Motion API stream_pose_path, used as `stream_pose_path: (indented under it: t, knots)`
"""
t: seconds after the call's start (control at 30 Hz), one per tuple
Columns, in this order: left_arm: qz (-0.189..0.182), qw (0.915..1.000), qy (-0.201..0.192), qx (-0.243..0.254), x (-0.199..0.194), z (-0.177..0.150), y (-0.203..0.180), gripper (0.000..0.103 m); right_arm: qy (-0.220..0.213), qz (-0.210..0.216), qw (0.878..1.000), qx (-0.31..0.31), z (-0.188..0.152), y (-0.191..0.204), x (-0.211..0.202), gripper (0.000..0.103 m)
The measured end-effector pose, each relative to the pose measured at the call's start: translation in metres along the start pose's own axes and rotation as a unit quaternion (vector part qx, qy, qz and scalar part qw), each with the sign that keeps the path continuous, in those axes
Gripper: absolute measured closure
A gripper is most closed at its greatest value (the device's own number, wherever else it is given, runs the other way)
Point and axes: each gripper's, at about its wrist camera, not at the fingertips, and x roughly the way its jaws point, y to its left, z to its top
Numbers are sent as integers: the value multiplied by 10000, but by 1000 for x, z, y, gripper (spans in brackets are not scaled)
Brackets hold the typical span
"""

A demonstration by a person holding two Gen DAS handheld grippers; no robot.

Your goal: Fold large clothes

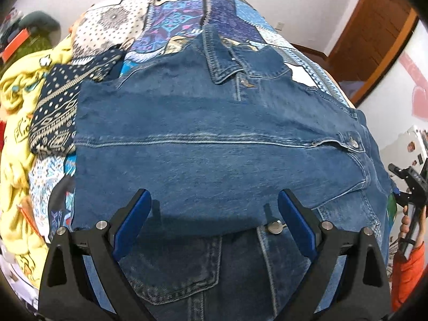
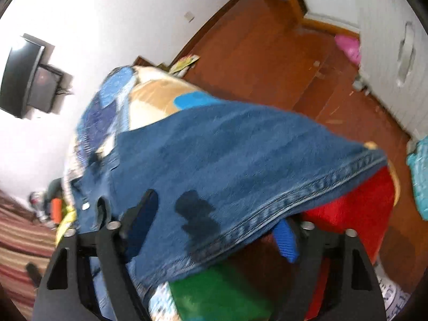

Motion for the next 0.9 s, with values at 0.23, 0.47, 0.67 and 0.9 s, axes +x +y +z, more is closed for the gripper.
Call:
stream_pose_path:
  t: [0.23,0.47,0.67,0.9]
  knots:
    - [77,9998,-163,-73,-15,-13,15,7,-49,-324,9994,-150,4,8,-8,86]
    - [157,9993,-334,-50,-28,-22,28,7,-538,78,9955,-780,19,67,-53,93]
    - [164,9985,-516,-31,-43,-31,41,7,-962,474,9752,-1934,4,173,-77,95]
    - [71,9978,-624,-204,-59,-41,60,7,-494,988,9461,-3045,-64,265,-44,95]
